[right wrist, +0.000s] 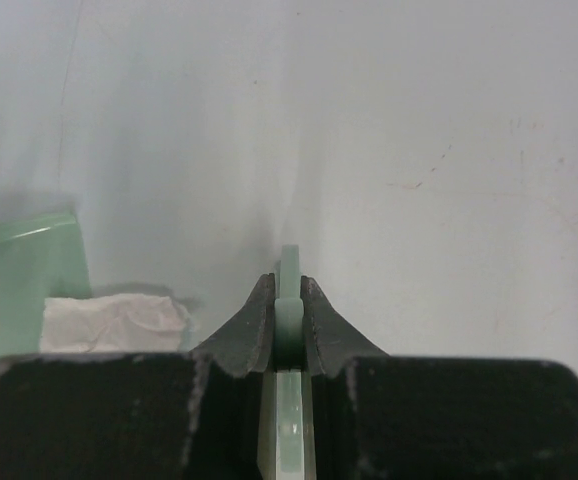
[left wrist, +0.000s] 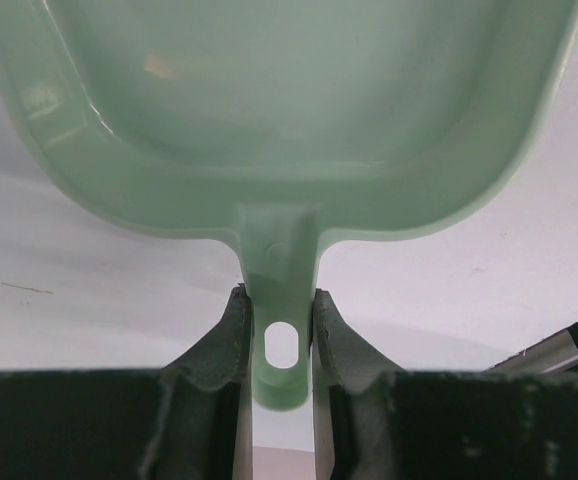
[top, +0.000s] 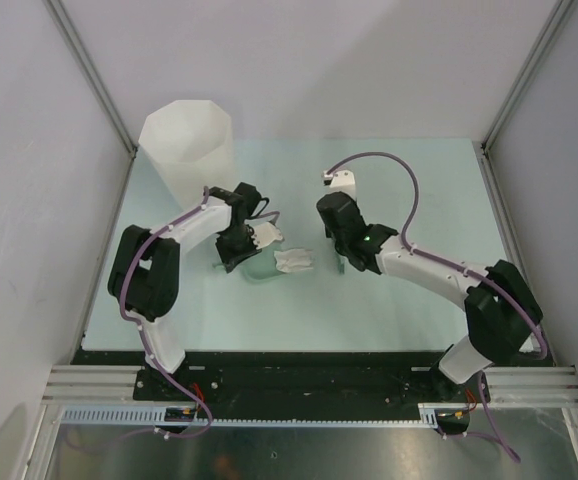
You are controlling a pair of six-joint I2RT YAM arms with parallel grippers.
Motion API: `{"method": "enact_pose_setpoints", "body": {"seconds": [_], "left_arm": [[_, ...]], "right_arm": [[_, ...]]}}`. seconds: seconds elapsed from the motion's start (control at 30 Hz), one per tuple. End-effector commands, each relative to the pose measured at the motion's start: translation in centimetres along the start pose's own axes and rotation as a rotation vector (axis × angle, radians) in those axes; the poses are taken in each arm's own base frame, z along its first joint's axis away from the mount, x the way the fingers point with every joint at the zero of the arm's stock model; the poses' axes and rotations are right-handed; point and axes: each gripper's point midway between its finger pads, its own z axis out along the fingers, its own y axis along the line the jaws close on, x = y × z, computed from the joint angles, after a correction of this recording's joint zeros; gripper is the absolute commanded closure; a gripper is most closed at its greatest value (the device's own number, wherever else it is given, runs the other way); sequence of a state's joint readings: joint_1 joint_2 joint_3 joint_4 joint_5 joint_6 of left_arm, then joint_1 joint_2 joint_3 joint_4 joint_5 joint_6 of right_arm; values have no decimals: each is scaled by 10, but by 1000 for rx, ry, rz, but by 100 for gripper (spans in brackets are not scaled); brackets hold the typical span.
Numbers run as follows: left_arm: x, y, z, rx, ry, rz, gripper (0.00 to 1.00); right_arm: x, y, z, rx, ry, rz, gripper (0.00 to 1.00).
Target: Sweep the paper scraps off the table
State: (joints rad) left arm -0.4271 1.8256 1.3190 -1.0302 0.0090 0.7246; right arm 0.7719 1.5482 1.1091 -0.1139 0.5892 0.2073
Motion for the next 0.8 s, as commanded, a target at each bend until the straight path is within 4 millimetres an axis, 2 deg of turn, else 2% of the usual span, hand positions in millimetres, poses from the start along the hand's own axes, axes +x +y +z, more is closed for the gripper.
{"method": "enact_pose_setpoints", "body": {"seconds": [0.0, 0.03, 0.1, 0.13, 0.2, 0.23, 0.27, 0.33, 0.37, 0.43, 0.47, 0.5, 0.63, 0.77], "left_arm": [[-8, 5, -6, -20, -12, 30, 100], [-8, 4, -5, -19, -11, 31, 100], [-9, 4, -6, -21, -13, 33, 100], [-9, 4, -6, -19, -13, 34, 100], [-10, 4, -6, -21, -13, 34, 100], [-11, 4, -5, -18, -17, 33, 100], [-11, 3, -6, -14, -20, 34, 100], [-13, 1, -5, -2, -29, 30, 100], [-15, 0, -5, 4, -36, 30, 100], [-15, -3, -5, 12, -43, 29, 100], [-14, -4, -5, 18, -44, 30, 100], [-15, -5, -6, 18, -52, 32, 100], [-25, -9, -9, 49, -101, 29, 100], [-37, -6, -14, 50, -148, 17, 100]], "right_arm": [[4, 21, -5, 29, 30, 84, 100], [9, 32, -3, 3, 41, 80, 100], [1, 54, -5, -51, 21, 110, 100], [4, 74, -10, -114, 27, 112, 100], [-16, 106, -17, -238, -9, 225, 100], [-21, 128, -23, -383, 26, 291, 100], [-49, 140, -30, -481, -29, 392, 100], [-76, 150, -40, -581, -70, 506, 100], [-98, 145, -47, -585, -137, 541, 100], [-114, 121, -48, -484, -208, 562, 100], [-113, 108, -47, -428, -225, 519, 100], [-123, 94, -57, -394, -263, 503, 100], [-119, 42, -61, -158, -307, 378, 100], [-114, 17, -72, -74, -304, 277, 100]]}}
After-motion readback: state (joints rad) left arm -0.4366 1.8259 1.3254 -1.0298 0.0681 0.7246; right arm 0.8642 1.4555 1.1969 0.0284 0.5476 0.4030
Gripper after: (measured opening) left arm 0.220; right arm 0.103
